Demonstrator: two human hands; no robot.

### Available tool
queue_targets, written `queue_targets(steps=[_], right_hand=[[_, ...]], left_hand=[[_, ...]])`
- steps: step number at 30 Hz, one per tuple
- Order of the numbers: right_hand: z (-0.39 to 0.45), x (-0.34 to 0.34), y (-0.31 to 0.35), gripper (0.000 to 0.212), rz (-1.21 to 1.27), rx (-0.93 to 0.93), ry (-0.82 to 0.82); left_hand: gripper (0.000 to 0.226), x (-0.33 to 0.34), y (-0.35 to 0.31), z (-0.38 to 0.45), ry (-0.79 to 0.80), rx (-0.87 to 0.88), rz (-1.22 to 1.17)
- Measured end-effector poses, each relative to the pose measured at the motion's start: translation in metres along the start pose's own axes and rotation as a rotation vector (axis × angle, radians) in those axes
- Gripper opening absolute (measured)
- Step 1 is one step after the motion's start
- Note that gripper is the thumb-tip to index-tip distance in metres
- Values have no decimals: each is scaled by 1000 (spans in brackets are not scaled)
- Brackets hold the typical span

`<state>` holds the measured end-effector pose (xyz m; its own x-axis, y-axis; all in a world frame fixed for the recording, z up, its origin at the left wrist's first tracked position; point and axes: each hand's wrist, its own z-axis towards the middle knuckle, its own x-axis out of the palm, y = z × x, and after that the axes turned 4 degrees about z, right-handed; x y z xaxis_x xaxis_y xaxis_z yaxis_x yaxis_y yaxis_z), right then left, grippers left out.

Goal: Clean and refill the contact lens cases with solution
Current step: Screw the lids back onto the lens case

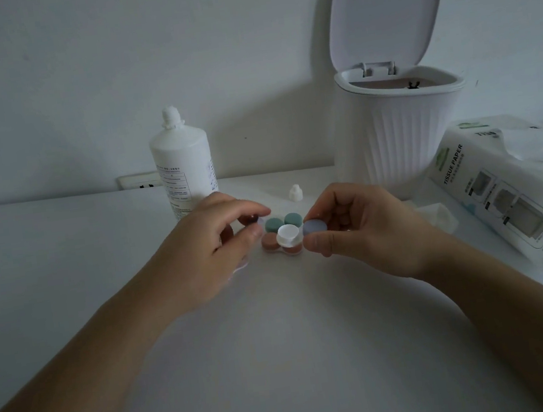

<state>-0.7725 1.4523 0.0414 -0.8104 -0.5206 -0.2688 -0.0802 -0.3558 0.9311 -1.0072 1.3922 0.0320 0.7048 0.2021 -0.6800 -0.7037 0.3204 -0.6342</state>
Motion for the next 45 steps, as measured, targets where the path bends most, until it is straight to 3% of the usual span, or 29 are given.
queue_targets(steps=[4, 13, 23, 29, 45], right_hand=[[0, 0, 0, 44, 17, 1, 0], [-1, 0, -2, 29, 8, 7, 24], [-1, -2, -3, 22, -76, 2, 41], [0, -2, -5, 21, -68, -2, 33], [-1, 0, -3, 22, -81, -4, 69]], left_hand=[[7, 2, 1, 0, -72, -106, -271], [28, 7, -3, -1, -190, -87, -431], [27, 21, -10, -5, -148, 75, -227], [25, 17, -11, -6, -153, 87, -114], [18, 15, -10, -4, -105, 300, -15]])
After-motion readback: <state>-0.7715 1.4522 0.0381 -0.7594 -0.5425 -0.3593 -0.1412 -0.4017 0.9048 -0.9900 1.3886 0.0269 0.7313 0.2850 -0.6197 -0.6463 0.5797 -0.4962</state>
